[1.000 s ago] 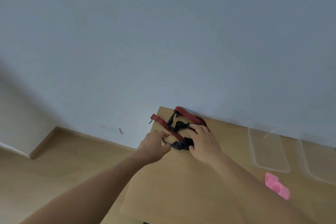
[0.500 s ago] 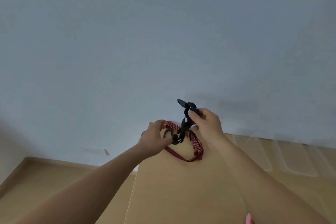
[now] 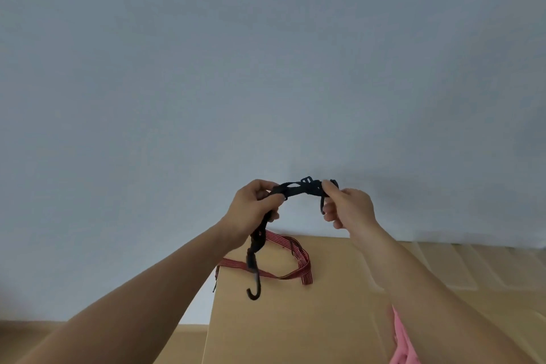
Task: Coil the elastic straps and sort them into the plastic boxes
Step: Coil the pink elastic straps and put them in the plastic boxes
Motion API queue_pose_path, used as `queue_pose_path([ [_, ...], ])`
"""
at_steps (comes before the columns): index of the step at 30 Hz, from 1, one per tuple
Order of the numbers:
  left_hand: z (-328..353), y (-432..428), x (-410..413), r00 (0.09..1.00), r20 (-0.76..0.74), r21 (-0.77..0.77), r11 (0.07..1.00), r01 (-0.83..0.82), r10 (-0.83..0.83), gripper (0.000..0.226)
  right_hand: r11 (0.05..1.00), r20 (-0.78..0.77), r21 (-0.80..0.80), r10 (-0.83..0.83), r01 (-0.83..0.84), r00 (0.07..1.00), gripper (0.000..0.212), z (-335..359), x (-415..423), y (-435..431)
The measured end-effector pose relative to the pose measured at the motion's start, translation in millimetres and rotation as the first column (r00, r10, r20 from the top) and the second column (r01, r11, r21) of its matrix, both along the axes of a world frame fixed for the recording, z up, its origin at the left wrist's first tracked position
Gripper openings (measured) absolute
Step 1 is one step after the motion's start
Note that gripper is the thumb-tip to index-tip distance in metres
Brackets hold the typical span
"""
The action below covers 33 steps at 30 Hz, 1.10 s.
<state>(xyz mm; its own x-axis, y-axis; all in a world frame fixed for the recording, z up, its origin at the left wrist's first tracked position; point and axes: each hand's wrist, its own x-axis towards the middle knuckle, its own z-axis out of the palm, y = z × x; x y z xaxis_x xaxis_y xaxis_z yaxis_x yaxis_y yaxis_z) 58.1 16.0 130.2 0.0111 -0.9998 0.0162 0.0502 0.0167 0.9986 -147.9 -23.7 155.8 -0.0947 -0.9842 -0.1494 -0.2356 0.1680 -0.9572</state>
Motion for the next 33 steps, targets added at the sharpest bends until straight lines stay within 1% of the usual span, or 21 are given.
queue_pose_path([
  [2,12.1,-0.9,-0.5,0.999,-0.042,-0.044,0.999,-0.002,0.000,0.032,0.999,-0.195,0.030,0.036,-0.031,0.980,0.042,-5.0,-5.8,1.4],
  [3,17.1,-1.7,-1.3,0.999,-0.049,-0.060,0.998,0.009,-0.012,0.032,0.999,-0.310,0.007,0.035,-0.034,0.950,0.044,-8.6,-7.2,2.3],
  [4,21.6,-2.4,-2.1,0.998,-0.052,-0.071,0.997,0.023,-0.027,0.031,0.999,-0.393,-0.039,0.014,-0.032,0.919,0.045,-11.4,-6.8,3.9],
  [5,25.9,-3.4,-3.5,0.998,-0.055,-0.075,0.996,0.038,-0.042,0.030,0.994,-0.404,-0.102,-0.004,-0.041,0.915,0.043,-13.1,-4.5,7.6],
  [6,29.8,-4.5,-5.3,0.997,-0.061,-0.072,0.996,0.051,-0.055,0.031,0.984,-0.325,-0.159,0.023,-0.079,0.946,0.038,-12.9,0.6,12.8],
  [7,33.2,-6.1,-7.3,0.995,-0.078,-0.066,0.996,0.060,-0.065,0.031,0.968,-0.190,-0.209,0.102,-0.141,0.976,0.033,-11.7,7.4,19.4],
  [8,36.4,-7.9,-9.5,0.991,-0.112,-0.060,0.996,0.067,-0.073,0.031,0.943,-0.059,-0.255,0.207,-0.215,0.977,0.031,-10.8,15.4,26.2],
  [9,39.3,-9.5,-11.5,0.983,-0.163,-0.055,0.996,0.074,-0.082,0.028,0.914,0.039,-0.289,0.307,-0.284,0.951,0.033,-10.6,23.2,32.7],
  [11,43.3,-12.8,-14.8,0.946,-0.305,-0.044,0.994,0.100,-0.109,0.020,0.873,0.122,-0.304,0.433,-0.381,0.893,0.042,-14.5,36.8,40.9],
  [13,43.7,-15.4,-16.0,0.899,-0.422,-0.015,0.992,0.125,-0.119,0.021,0.879,0.135,-0.251,0.446,-0.405,0.885,0.046,-21.9,45.7,43.0],
  [15,40.7,-18.0,-14.2,0.891,-0.438,0.004,0.991,0.130,-0.115,0.026,0.894,0.145,-0.191,0.433,-0.404,0.890,0.040,-31.6,49.9,43.2],
  [16,38.3,-19.6,-12.7,0.906,-0.409,0.012,0.991,0.130,-0.113,0.027,0.904,0.154,-0.162,0.419,-0.396,0.895,0.034,-36.7,50.9,41.7],
  [18,33.7,-22.5,-9.3,0.952,-0.291,0.032,0.993,0.113,-0.099,0.027,0.923,0.166,-0.103,0.384,-0.371,0.908,0.026,-43.4,49.3,38.7],
  [20,26.0,-27.4,-4.7,0.994,-0.088,0.039,0.997,0.067,-0.063,0.025,0.932,0.170,-0.053,0.362,-0.358,0.916,0.020,-48.4,43.3,33.8],
  [21,20.9,-29.9,-2.4,0.999,0.013,0.042,0.998,0.045,-0.046,0.024,0.938,0.180,-0.034,0.344,-0.344,0.921,0.019,-50.9,38.7,31.6],
  [22,14.3,-32.5,-1.1,0.996,0.080,0.049,0.998,0.032,-0.036,0.024,0.949,0.191,-0.024,0.314,-0.316,0.930,0.017,-54.3,33.1,29.1],
  [25,-17.9,-38.1,-4.9,0.975,0.217,0.140,0.990,0.017,-0.047,0.035,0.983,0.228,0.010,0.178,-0.185,0.957,0.013,-62.4,13.1,23.3],
  [27,-47.5,-39.8,-14.0,0.907,0.406,0.229,0.973,0.019,-0.113,0.043,0.992,0.238,0.034,0.110,-0.121,0.965,0.013,-68.4,-2.5,21.8],
  [29,-78.7,-40.6,-24.8,0.775,0.578,0.321,0.945,0.070,-0.254,0.047,0.992,0.206,0.049,0.107,-0.119,0.973,0.004,-76.7,-19.0,21.8],
  [31,-106.5,-41.8,-39.5,0.652,0.648,0.405,0.903,0.145,-0.395,0.052,0.987,0.145,0.073,0.129,-0.141,0.981,0.018,-87.1,-35.9,22.9],
  [33,-126.8,-43.2,-53.5,0.565,0.682,0.446,0.876,0.181,-0.464,0.054,0.982,0.127,0.109,0.141,-0.155,0.982,0.025,-95.7,-48.0,24.8],
])
